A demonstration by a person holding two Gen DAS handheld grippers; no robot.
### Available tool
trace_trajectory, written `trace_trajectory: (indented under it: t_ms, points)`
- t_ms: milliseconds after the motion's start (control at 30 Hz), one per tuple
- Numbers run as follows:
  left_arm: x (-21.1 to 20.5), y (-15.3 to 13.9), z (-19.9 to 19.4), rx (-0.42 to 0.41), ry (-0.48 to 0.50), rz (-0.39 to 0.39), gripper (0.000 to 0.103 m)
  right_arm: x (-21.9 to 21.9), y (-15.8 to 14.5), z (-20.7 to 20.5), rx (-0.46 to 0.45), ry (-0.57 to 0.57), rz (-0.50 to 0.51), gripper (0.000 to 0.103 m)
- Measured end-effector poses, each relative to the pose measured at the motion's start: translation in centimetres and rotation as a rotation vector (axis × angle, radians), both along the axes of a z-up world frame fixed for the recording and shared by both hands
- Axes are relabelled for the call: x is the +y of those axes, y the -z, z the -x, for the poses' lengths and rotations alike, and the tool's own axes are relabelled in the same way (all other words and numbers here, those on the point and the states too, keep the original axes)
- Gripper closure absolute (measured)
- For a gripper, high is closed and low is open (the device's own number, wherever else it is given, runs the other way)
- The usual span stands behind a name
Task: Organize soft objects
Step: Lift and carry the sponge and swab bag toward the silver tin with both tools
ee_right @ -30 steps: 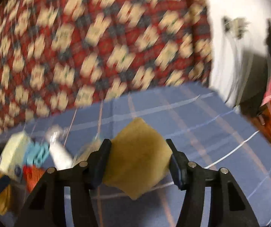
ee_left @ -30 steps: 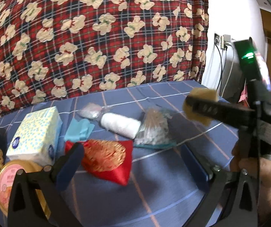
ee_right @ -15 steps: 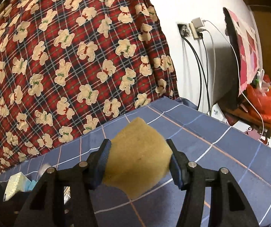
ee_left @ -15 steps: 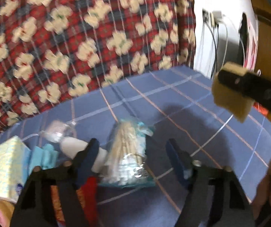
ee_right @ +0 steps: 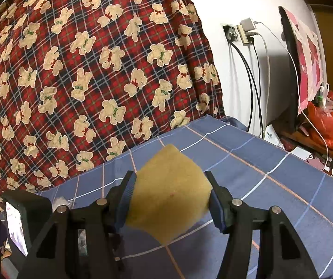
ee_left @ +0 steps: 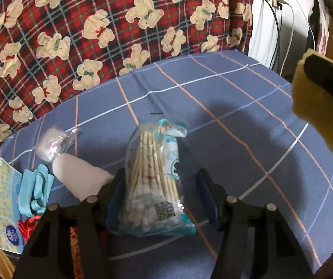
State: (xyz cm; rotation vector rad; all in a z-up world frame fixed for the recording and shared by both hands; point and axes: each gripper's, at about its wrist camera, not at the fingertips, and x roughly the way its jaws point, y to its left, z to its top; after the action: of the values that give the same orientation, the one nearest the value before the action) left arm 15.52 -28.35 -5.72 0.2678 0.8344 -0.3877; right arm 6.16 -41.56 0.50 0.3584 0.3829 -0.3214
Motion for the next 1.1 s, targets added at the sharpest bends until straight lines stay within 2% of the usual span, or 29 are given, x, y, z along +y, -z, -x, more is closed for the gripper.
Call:
trace_trajectory:
  t_ms: [33,233,333,467,633,1100]
  points:
    - [0.3,0.0,-0.1,0.010,0.000,0.019,0.056,0.0,0.0,0.0,-0.001,0.001,-0.001,0.042]
    - [0.6,-0.3,0.2,0.026,0.035,0.069,0.068,-0.3,0.1,0.1,-0.003,0.024,-0.003,0.042]
    - [0.5,-1.2,1.4,-0.021,0.062,0.119,0.069,-0.5,0.2,0.1,-0.003,0.032,-0.001,0.042]
    - [0.3,-2.7,3.8,-0.140,0.110,0.157,0.069,-0.5,-0.3,0.7,-0.032,0.058,0.027,0.042]
    - [1.3,-3.2,5.1,-0.147,0.117,0.203,0.069,-1.0,-0.6,1.6,-0.062,0.116,0.050,0.042]
    - [6.4,-3.9,9.2,-0.277,0.039,0.199,0.069,1.2,-0.1,1.6,-0.036,0.130,0.159,0.042]
